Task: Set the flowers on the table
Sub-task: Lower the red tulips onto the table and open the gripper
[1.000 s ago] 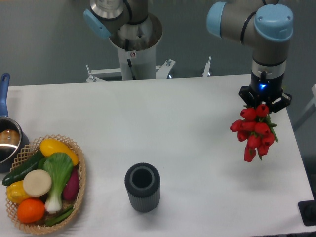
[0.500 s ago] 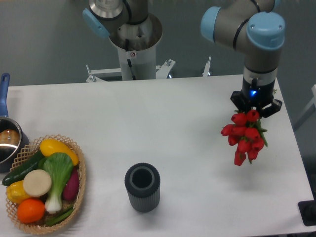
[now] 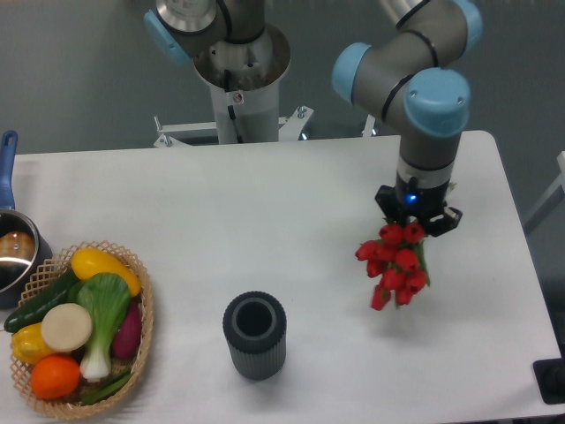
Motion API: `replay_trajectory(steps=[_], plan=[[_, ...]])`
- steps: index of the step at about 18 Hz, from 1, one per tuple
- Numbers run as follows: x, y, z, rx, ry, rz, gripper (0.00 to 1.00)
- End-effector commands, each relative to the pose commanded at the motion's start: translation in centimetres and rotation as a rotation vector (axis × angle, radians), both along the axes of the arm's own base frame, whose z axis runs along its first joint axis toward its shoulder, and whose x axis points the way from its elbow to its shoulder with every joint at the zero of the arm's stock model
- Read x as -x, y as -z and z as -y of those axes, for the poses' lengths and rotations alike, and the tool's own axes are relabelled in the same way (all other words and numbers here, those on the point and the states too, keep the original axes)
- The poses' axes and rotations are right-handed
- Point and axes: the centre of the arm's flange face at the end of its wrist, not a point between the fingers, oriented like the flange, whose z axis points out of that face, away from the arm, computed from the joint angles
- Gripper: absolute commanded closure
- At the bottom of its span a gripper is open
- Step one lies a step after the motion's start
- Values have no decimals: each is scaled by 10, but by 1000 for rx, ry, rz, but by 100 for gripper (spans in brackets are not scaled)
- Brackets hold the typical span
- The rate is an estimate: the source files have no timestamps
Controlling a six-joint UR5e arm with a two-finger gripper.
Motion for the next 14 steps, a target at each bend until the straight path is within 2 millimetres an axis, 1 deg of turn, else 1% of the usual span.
replay_trajectory(steps=[1,4,6,8,11,14], plan=[[-3,0,-4,-1,2,-1,0],[-7,0,-6,0,-3,2,0],[-6,-5,-5,-7,-41,-10,0],[-6,-6,-6,-10,-63,-10,0],[-9,7,-3,-4,-52,-3,0],[-4,7,0,8,-60,-64,0]])
